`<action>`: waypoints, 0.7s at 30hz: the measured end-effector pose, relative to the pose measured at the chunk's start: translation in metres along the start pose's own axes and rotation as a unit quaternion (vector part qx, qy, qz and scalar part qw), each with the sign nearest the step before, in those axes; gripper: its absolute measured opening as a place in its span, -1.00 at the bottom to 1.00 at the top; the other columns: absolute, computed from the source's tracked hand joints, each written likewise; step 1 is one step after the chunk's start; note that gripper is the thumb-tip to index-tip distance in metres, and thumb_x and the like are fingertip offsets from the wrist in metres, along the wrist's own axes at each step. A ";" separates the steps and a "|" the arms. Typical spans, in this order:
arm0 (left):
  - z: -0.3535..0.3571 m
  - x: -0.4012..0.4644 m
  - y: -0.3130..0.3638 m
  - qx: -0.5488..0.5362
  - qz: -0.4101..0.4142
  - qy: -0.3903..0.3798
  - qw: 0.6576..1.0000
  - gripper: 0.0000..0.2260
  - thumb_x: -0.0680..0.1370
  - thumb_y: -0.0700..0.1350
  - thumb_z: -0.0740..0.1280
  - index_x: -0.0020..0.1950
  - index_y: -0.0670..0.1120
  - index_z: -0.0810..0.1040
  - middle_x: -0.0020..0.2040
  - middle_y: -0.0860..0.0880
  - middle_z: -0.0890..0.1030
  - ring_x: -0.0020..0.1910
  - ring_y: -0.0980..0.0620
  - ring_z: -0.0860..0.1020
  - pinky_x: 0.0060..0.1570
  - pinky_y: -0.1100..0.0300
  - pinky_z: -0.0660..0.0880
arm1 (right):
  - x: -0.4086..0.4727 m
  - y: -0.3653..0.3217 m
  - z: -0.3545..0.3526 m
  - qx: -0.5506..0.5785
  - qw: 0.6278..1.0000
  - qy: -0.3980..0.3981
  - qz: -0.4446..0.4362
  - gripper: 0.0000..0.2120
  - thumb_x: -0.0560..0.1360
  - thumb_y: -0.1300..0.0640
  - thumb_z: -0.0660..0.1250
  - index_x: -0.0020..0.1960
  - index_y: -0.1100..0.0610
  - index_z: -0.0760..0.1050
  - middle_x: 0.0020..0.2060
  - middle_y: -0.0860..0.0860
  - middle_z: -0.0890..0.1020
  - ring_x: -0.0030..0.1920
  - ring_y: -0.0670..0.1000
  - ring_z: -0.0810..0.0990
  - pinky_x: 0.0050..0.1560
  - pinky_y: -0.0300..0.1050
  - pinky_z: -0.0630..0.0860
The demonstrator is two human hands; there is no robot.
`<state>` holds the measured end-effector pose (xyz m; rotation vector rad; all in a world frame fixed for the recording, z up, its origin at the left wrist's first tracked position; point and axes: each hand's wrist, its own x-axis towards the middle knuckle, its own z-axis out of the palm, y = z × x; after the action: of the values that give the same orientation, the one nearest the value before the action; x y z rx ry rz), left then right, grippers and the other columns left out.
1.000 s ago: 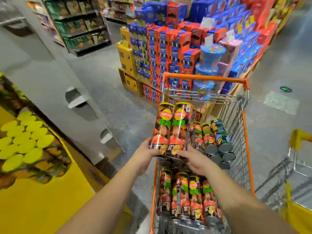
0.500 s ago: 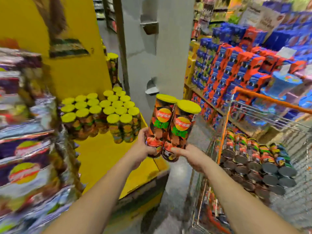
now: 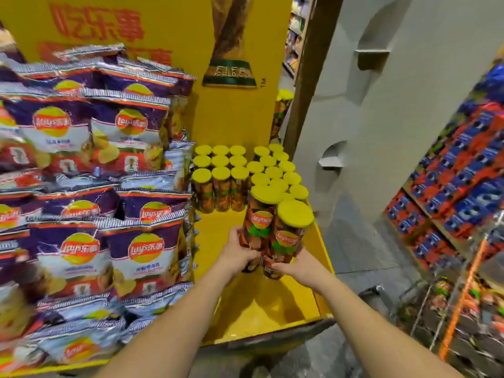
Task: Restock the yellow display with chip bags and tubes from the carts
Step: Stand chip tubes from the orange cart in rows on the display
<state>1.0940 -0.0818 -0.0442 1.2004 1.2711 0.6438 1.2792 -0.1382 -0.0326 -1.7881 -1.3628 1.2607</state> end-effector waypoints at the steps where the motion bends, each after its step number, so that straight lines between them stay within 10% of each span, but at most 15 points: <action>1: -0.004 0.009 -0.007 0.004 -0.013 0.001 1.000 -0.23 0.23 -0.05 0.52 0.35 0.13 0.22 0.17 -0.01 0.55 0.12 -0.04 0.58 0.18 -0.12 0.51 | 0.012 0.003 0.004 -0.010 1.000 -0.003 -0.002 -0.21 0.37 0.04 0.55 0.45 -0.01 0.17 0.26 -0.15 0.45 0.20 -0.13 0.46 0.15 -0.27 0.39; 13: -0.030 0.139 -0.077 0.031 -0.090 0.181 0.979 -0.35 0.24 -0.25 0.56 0.24 -0.02 0.37 0.13 -0.05 0.57 0.11 -0.07 0.55 0.06 0.04 0.50 | 0.188 0.053 0.078 -0.026 0.999 -0.016 0.017 -0.37 0.35 0.30 0.52 0.30 0.10 0.29 0.10 -0.05 0.49 0.15 -0.01 0.51 -0.22 -0.60 0.34; 21: -0.044 0.202 -0.104 0.018 -0.096 0.279 0.955 -0.55 0.37 -0.28 0.48 0.12 0.04 0.39 -0.01 0.06 0.58 -0.02 0.00 0.55 -0.20 0.15 0.38 | 0.302 0.115 0.136 -0.019 1.000 0.004 0.020 -0.28 0.24 -0.18 0.50 0.32 -0.11 0.30 0.17 0.00 0.55 0.20 0.09 0.56 0.12 0.10 0.58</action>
<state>1.0779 0.0811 -0.2080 0.9324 1.8537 0.8519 1.2168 0.0926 -0.2888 -1.8529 -1.3607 1.2566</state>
